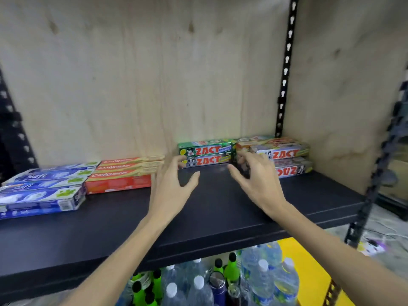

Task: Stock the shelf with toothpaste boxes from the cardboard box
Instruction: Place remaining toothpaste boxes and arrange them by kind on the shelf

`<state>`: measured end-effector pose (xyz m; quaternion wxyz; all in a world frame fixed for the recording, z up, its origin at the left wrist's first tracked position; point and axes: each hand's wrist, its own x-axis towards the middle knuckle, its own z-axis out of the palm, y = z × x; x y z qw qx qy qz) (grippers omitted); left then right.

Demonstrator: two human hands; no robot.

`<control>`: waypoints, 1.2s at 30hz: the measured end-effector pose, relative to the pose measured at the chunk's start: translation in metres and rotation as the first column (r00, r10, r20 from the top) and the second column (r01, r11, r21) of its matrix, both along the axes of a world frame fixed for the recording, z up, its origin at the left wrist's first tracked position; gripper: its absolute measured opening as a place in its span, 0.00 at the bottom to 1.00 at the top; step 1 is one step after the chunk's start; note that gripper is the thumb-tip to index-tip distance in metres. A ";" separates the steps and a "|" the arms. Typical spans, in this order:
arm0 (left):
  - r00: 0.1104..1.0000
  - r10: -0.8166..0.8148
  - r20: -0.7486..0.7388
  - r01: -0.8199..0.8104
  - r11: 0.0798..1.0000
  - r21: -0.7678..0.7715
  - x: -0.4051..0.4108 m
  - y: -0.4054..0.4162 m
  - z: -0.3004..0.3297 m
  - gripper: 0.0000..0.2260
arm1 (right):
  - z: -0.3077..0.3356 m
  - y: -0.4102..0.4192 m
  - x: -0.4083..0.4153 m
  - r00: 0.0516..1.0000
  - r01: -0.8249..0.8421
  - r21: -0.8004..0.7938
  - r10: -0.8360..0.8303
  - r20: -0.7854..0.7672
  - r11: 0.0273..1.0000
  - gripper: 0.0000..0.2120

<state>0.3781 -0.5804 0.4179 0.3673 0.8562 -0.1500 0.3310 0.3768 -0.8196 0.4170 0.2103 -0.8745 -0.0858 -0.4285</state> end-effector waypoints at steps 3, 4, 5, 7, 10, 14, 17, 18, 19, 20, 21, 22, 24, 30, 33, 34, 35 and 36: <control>0.995 -0.091 -0.029 0.091 0.996 -0.023 0.024 -0.054 0.001 0.20 | 0.005 -0.060 0.011 0.977 0.212 0.059 -0.213 0.008 0.976 0.19; 0.992 -0.117 -0.047 0.115 0.993 -0.032 0.036 -0.073 0.002 0.20 | 0.008 -0.077 0.019 0.961 0.277 0.064 -0.276 -0.023 0.959 0.21; 0.988 -0.142 -0.064 0.140 0.989 -0.042 0.048 -0.089 0.003 0.20 | 0.011 -0.091 0.027 0.946 0.322 0.056 -0.319 -0.063 0.945 0.22; 0.979 -0.189 -0.082 0.185 0.981 -0.051 0.074 -0.119 0.006 0.21 | 0.017 -0.112 0.043 0.929 0.354 0.027 -0.348 -0.122 0.935 0.25; 0.970 -0.230 -0.084 0.229 0.973 -0.024 0.109 -0.152 0.015 0.23 | 0.028 -0.128 0.067 0.918 0.357 -0.057 -0.361 -0.164 0.932 0.32; 0.965 -0.253 -0.069 0.255 0.967 0.022 0.137 -0.177 0.013 0.21 | 0.024 -0.133 0.094 0.903 0.319 -0.154 -0.349 -0.250 0.935 0.37; 0.964 -0.257 -0.071 0.263 0.961 0.089 0.148 -0.181 0.002 0.18 | 0.015 -0.131 0.101 0.918 0.301 -0.138 -0.326 -0.225 0.944 0.34; 0.965 -0.256 -0.062 0.262 0.960 0.103 0.149 -0.181 0.000 0.18 | 0.015 -0.129 0.102 0.925 0.294 -0.143 -0.319 -0.206 0.945 0.33; 0.966 -0.255 -0.051 0.259 0.959 0.113 0.149 -0.180 -0.002 0.17 | 0.014 -0.128 0.103 0.930 0.286 -0.160 -0.313 -0.190 0.945 0.33; 0.966 -0.254 -0.040 0.257 0.959 0.118 0.148 -0.180 -0.003 0.16 | 0.013 -0.126 0.103 0.934 0.281 -0.180 -0.311 -0.175 0.943 0.33; 0.967 -0.253 -0.030 0.255 0.960 0.119 0.146 -0.179 -0.004 0.15 | 0.013 -0.123 0.101 0.938 0.274 -0.190 -0.306 -0.165 0.943 0.34; 0.968 -0.250 -0.026 0.251 0.961 0.115 0.143 -0.178 -0.004 0.13 | 0.013 -0.120 0.099 0.943 0.261 -0.186 -0.291 -0.162 0.947 0.34; 0.972 -0.234 -0.026 0.235 0.967 0.098 0.136 -0.173 -0.002 0.09 | 0.012 -0.115 0.093 0.954 0.223 -0.162 -0.249 -0.168 0.961 0.32; 0.973 -0.222 -0.054 0.218 0.973 -0.074 0.099 -0.128 0.010 0.12 | 0.011 -0.093 0.072 0.979 0.111 -0.125 -0.130 -0.159 0.986 0.27; 0.983 -0.164 -0.088 0.153 0.982 -0.112 0.071 -0.089 0.011 0.18 | 0.009 -0.068 0.061 0.983 0.102 -0.145 -0.122 -0.137 0.984 0.32; 0.985 -0.142 -0.097 0.130 0.984 -0.119 0.062 -0.074 0.011 0.19 | 0.008 -0.059 0.056 0.979 0.111 -0.157 -0.135 -0.151 0.981 0.36; 0.988 -0.120 -0.100 0.109 0.987 -0.115 0.053 -0.058 0.011 0.19 | 0.007 -0.052 0.052 0.976 0.121 -0.171 -0.148 -0.157 0.978 0.38; 0.989 -0.107 -0.104 0.096 0.990 -0.108 0.043 -0.043 0.011 0.18 | 0.006 -0.045 0.049 0.978 0.121 -0.183 -0.149 -0.148 0.976 0.38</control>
